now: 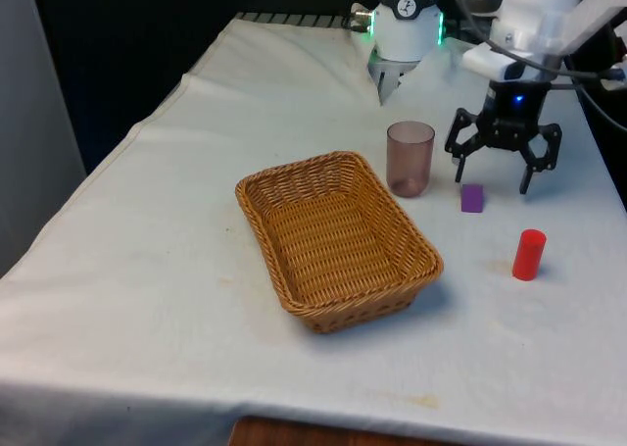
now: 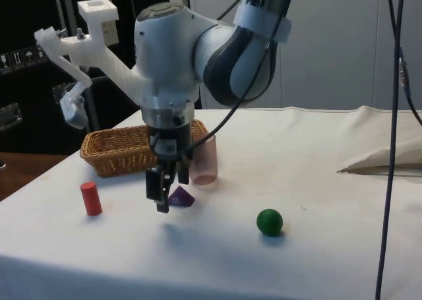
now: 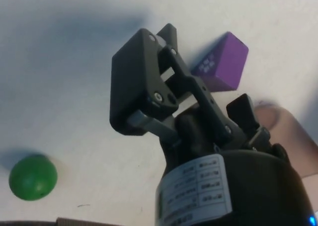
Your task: Pick up the triangular block and place it into the basket.
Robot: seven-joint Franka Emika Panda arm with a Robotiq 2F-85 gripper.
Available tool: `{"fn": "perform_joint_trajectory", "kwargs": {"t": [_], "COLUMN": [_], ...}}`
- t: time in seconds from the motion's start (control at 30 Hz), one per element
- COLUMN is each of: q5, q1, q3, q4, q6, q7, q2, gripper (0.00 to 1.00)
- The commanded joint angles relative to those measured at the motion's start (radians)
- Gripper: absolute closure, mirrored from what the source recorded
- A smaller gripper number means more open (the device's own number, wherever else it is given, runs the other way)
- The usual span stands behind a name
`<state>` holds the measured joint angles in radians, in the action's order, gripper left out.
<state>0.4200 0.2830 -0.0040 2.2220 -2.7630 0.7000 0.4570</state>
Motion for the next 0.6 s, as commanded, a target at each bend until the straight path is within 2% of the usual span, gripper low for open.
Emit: {"fn": "perform_joint_trajectory", "kwargs": {"t": [0.0,0.13,0.17,0.2,0.47,0.5,0.53,0.57], "q5": [0.016,0.02,0.001,0.02,0.014,0.001,0.012,0.012], "q1": [0.018,0.016,0.004,0.015,0.014,0.003,0.014,0.014], "q3": [-0.015,-0.018,0.002,-0.02,-0.034,-0.02,-0.033,-0.032], "q4": [-0.011,-0.016,-0.013,-0.016,-0.011,-0.013,-0.01,-0.008], "q6": [0.002,-0.006,0.0,-0.007,-0.012,-0.006,-0.011,-0.011], "q7": [0.024,0.032,0.013,0.032,0.031,0.015,0.032,0.033], "q2": [0.009,0.024,0.021,0.026,0.028,0.034,0.025,0.023], "gripper": [0.0,0.0,0.0,0.0,0.0,0.0,0.0,0.0]}}
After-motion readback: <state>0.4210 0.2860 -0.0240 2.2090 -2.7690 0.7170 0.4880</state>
